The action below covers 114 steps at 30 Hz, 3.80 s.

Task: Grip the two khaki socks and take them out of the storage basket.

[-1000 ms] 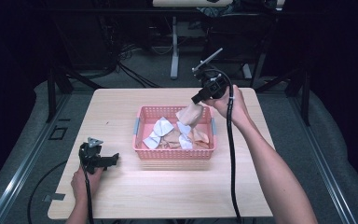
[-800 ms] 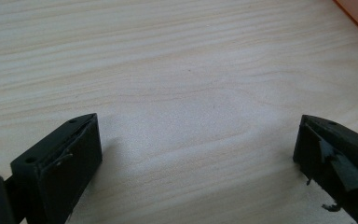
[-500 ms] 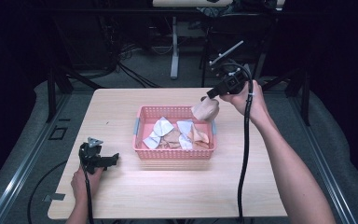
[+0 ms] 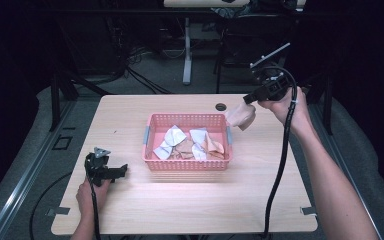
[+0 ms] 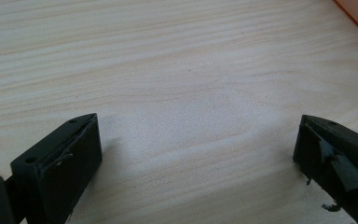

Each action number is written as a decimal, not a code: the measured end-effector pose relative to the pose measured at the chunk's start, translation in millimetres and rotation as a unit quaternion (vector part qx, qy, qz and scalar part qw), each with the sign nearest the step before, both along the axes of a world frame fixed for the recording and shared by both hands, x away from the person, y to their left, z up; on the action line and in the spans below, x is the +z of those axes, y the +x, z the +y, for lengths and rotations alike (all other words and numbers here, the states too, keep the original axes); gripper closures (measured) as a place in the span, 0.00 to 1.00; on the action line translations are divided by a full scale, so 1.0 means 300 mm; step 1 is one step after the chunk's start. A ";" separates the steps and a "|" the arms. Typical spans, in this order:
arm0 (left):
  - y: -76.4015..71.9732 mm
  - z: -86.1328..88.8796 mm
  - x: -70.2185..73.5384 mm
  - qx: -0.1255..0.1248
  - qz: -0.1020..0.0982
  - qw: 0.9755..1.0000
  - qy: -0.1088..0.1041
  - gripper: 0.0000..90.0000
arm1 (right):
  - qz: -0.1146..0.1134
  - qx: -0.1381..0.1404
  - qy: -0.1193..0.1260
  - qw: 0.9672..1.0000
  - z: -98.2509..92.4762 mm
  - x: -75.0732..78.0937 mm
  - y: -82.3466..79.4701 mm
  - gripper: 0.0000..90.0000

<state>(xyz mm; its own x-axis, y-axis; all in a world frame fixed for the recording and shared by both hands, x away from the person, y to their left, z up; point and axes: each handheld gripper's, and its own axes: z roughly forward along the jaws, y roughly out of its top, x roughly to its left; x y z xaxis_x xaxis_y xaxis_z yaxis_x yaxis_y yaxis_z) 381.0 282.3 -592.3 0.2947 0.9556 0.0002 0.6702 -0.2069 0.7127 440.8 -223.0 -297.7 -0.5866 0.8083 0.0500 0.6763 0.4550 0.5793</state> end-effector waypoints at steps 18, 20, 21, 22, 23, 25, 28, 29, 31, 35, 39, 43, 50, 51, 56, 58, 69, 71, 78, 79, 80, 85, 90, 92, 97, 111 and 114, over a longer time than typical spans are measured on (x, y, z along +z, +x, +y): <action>0.000 0.001 0.001 -0.002 0.002 1.000 0.002 0.01 | 0.006 -0.054 -0.030 0.998 -0.177 -0.039 -0.015 1.00; 0.000 0.001 0.001 -0.002 0.001 1.000 0.003 0.01 | 0.009 -0.059 -0.034 0.998 -0.197 -0.060 -0.012 1.00; 0.000 0.001 0.001 -0.002 0.002 1.000 0.003 0.01 | 0.014 -0.063 -0.035 0.997 -0.206 -0.072 -0.010 1.00; 0.000 0.001 0.001 -0.002 0.002 1.000 0.002 0.01 | 0.014 -0.066 -0.037 0.997 -0.213 -0.087 -0.008 1.00; 0.000 0.001 0.001 -0.002 0.002 1.000 0.002 0.01 | 0.018 -0.069 -0.039 0.997 -0.221 -0.102 -0.005 1.00; 0.000 0.001 0.001 -0.002 0.001 1.000 0.003 0.01 | 0.026 -0.076 -0.035 0.996 -0.236 -0.135 0.000 1.00; 0.000 0.001 0.001 -0.002 0.002 1.000 0.003 0.01 | 0.041 -0.086 -0.036 0.995 -0.256 -0.187 0.009 1.00; 0.000 0.001 0.001 -0.002 0.002 1.000 0.003 0.01 | 0.044 -0.086 -0.037 0.995 -0.264 -0.205 0.013 1.00; 0.000 0.001 0.001 -0.002 0.001 1.000 0.003 0.01 | 0.055 -0.092 -0.035 0.994 -0.275 -0.240 0.019 1.00; 0.000 0.001 0.001 -0.002 0.002 1.000 0.003 0.01 | 0.067 -0.098 -0.035 0.992 -0.286 -0.297 0.026 1.00; 0.000 0.001 0.001 -0.002 0.001 1.000 0.003 0.01 | 0.082 -0.099 -0.037 0.991 -0.289 -0.361 0.034 1.00; 0.000 0.001 0.001 -0.002 0.002 1.000 0.003 0.01 | 0.099 -0.099 -0.043 0.989 -0.285 -0.422 0.042 1.00; 0.000 0.001 0.001 -0.002 0.002 1.000 0.002 0.01 | 0.125 -0.109 -0.055 0.985 -0.291 -0.518 0.060 0.99; 0.000 0.001 0.001 -0.002 0.002 1.000 0.002 0.01 | 0.130 -0.110 -0.061 0.983 -0.292 -0.534 0.062 0.99; 0.000 0.001 0.001 -0.002 0.002 1.000 0.003 0.01 | 0.141 -0.116 -0.054 0.982 -0.307 -0.574 0.059 0.85; 0.000 0.001 0.001 -0.002 0.002 1.000 0.003 0.01 | 0.142 -0.116 -0.052 0.982 -0.311 -0.566 0.054 0.76; 0.000 0.001 0.001 -0.002 0.002 1.000 0.003 0.01 | 0.102 -0.099 -0.031 0.989 -0.265 -0.403 0.011 0.26; 0.000 0.001 0.001 -0.002 0.002 1.000 0.003 0.01 | 0.092 -0.091 -0.032 0.991 -0.235 -0.373 0.007 0.22; 0.000 0.001 0.001 -0.002 0.002 1.000 0.003 0.01 | 0.080 -0.053 -0.024 0.995 -0.101 -0.312 0.014 0.15; 0.000 0.001 0.001 -0.002 0.001 1.000 0.003 0.01 | 0.079 -0.043 -0.033 0.995 -0.074 -0.307 0.020 0.13; 0.000 0.001 0.001 -0.002 0.002 1.000 0.003 0.01 | 0.079 -0.040 -0.034 0.995 -0.057 -0.305 0.022 0.13; 0.000 0.001 0.001 -0.002 0.002 1.000 0.002 0.01 | 0.077 -0.012 -0.032 0.996 0.061 -0.315 0.038 0.11; 0.000 0.001 0.001 -0.002 0.002 1.000 0.003 0.01 | 0.085 0.014 -0.028 0.996 0.168 -0.343 0.053 0.08; 0.000 0.001 0.001 -0.002 0.002 1.000 0.003 0.01 | 0.086 0.023 -0.033 0.996 0.205 -0.363 0.061 0.06; 0.000 0.001 0.001 -0.002 0.002 1.000 0.002 0.01 | 0.096 0.037 -0.041 0.994 0.289 -0.415 0.071 0.11; 0.000 0.001 0.001 -0.002 0.002 1.000 0.002 0.01 | 0.143 0.008 -0.086 0.986 0.381 -0.595 0.130 0.42; 0.000 0.001 0.001 -0.002 0.002 1.000 0.002 0.01 | 0.156 -0.004 -0.083 0.984 0.366 -0.616 0.142 0.51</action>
<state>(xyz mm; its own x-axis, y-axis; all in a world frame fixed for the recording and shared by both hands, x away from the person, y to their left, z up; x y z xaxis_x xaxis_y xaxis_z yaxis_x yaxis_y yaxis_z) 381.0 282.7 -592.1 0.2986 0.9544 0.0036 0.6725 -0.2131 0.7088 483.4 -113.3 -482.6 -0.5570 0.8253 0.0935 0.8135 0.5194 0.2616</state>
